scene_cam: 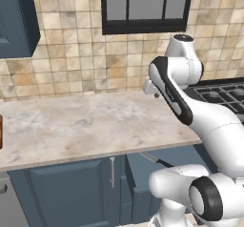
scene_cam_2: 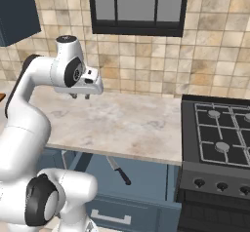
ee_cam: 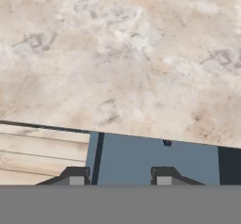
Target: Pick up the knife from the drawer and place it on the cutting board. Then place the meat from the plate to the cutting board.
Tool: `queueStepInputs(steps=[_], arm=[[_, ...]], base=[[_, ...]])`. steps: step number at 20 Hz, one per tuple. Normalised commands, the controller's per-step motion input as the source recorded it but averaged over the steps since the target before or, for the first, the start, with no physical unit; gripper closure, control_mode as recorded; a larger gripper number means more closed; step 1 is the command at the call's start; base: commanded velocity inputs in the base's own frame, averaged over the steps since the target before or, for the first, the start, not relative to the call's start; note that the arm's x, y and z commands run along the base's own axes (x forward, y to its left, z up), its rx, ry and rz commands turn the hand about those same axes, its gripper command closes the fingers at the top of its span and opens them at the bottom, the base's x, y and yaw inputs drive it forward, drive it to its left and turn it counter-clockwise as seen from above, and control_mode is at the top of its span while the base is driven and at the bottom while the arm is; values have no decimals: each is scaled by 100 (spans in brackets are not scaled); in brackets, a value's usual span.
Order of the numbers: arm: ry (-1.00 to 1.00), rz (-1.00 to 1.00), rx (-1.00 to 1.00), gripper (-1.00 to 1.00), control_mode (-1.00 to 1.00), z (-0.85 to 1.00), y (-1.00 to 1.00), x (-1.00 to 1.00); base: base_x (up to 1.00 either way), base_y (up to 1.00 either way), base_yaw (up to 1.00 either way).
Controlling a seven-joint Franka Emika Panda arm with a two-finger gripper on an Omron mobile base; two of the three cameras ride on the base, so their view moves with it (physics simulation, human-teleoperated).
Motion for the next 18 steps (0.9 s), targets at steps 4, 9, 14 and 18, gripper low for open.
queueStepInputs(steps=[4,9,14,18], arm=[[0,-2,5,-100,-100,-3,-3,-33],[0,0,1,-100,-100,-16,0,-80],[2,-2,8,-100,-100,-8,2,-54],[-3,0,0,-100,-100,-2,0,-48]], base=[[0,0,0],[0,0,0],[0,0,0],[0,0,0]])
